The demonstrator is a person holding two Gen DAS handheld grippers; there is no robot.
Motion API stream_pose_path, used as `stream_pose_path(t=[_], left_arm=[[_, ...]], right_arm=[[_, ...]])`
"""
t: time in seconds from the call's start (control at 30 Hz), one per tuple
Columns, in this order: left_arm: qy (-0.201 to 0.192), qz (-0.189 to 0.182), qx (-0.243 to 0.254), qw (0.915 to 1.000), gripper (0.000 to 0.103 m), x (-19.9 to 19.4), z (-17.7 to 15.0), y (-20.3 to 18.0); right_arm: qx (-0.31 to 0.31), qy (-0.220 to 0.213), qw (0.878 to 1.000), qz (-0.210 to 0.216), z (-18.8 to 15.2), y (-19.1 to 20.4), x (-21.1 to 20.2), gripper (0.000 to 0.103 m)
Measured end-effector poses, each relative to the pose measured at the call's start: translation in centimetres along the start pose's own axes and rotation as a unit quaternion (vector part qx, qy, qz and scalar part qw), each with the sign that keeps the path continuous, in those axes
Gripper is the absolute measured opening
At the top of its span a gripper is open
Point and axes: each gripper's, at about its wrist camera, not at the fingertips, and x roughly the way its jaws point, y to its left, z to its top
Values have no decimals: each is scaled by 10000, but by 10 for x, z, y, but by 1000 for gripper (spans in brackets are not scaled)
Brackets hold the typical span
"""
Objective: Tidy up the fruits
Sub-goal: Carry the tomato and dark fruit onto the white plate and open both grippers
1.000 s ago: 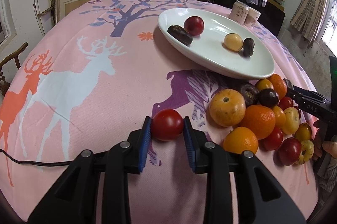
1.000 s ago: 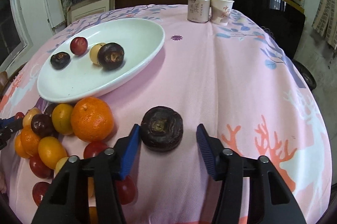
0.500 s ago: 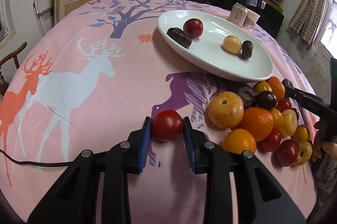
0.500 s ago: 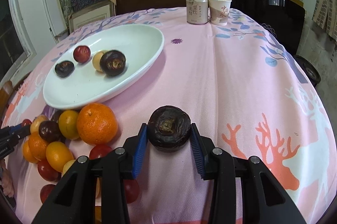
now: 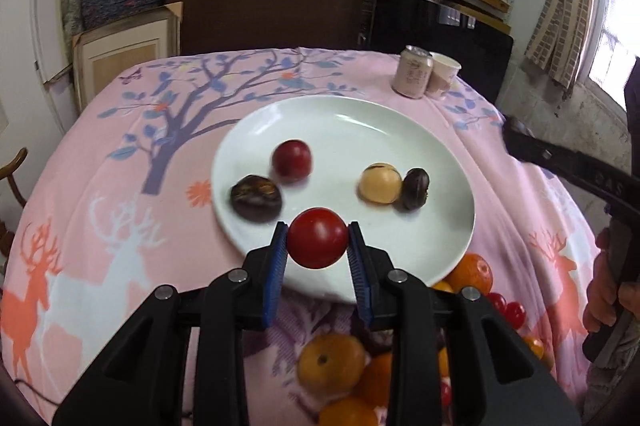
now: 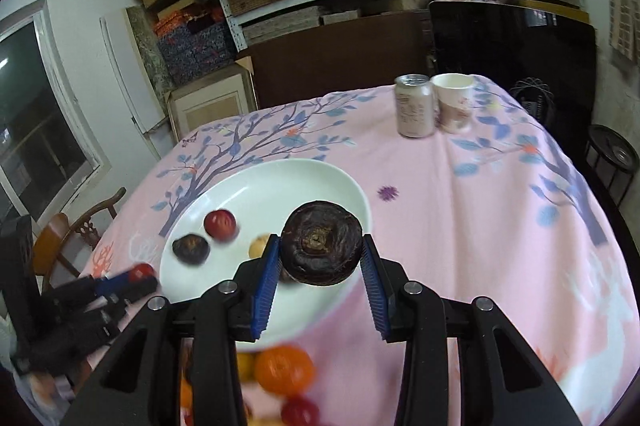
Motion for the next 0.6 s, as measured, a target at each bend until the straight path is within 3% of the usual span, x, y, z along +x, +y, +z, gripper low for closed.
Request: stream_pose_path(t=[0.17, 0.2, 0.27, 0.3, 0.4, 0.5, 0.6], left_arm=[[197, 88, 117, 9997, 30, 29, 4, -6], [205, 117, 83, 9997, 33, 33, 4, -3], [205, 127, 11, 9997, 52, 35, 3, 3], [165, 109, -66, 9998, 61, 32, 4, 7], [-6, 46, -154, 9999, 62, 19, 5, 13], [-236, 173, -125, 9995, 76, 0, -1, 16], [-275, 345, -161, 9989, 78, -12, -14, 22]], right_arm=[[57, 409, 9991, 34, 12, 1, 57, 41], [84, 444, 9990, 40, 11, 1, 61, 42], [309, 466, 9982, 201, 9, -7, 66, 59], [484, 416, 9973, 367, 8, -13, 61, 64], [602, 76, 9972, 441, 10, -20, 40, 68], [616, -285, 9970, 373, 9, -22, 14, 82], [436, -521, 9976, 101, -6, -20, -7, 90]])
